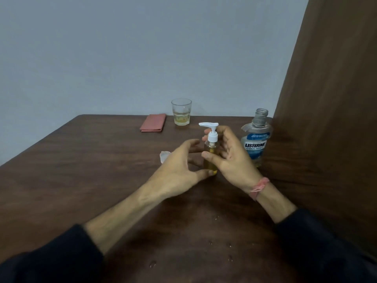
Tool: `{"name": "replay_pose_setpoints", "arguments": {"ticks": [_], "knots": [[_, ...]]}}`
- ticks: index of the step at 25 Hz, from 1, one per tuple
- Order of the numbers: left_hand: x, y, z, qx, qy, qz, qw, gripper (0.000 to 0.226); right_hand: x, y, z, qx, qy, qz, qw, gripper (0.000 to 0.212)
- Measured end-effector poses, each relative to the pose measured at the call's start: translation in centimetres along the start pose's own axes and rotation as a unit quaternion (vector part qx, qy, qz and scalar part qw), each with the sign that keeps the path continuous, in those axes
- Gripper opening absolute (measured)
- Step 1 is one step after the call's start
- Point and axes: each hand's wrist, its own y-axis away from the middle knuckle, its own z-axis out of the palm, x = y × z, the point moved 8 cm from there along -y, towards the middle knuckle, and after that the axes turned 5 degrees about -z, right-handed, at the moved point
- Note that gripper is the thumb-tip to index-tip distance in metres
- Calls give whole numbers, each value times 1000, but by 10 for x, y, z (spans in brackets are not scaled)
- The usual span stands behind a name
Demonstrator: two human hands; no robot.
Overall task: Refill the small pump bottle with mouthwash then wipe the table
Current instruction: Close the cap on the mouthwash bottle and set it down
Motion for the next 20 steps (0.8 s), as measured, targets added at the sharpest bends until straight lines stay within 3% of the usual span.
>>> {"name": "replay_pose_setpoints", "arguments": {"ticks": [4,7,8,10,13,16,20], "knots": [[12,-18,10,58,-85,36,994,36,-8,-2,-1,-15,152,25,988,48],[13,-22,11,83,-116,34,989,19,-38,-10,-9,-53,316,25,947,60],[13,-24,12,81,-116,31,989,22,-53,-18,-13,-58,349,20,935,61],[10,-31,11,72,-109,3,991,41,-81,-43,-25,-65,390,16,918,44],[5,-49,11,41,-74,-49,995,55,-99,-90,-33,-173,461,43,869,16],[2,-79,11,0,-56,-85,995,56,-89,-127,-37,-273,461,75,841,12],[9,-128,13,16,-107,-76,991,54,-65,-169,-55,-297,466,69,831,13]]}}
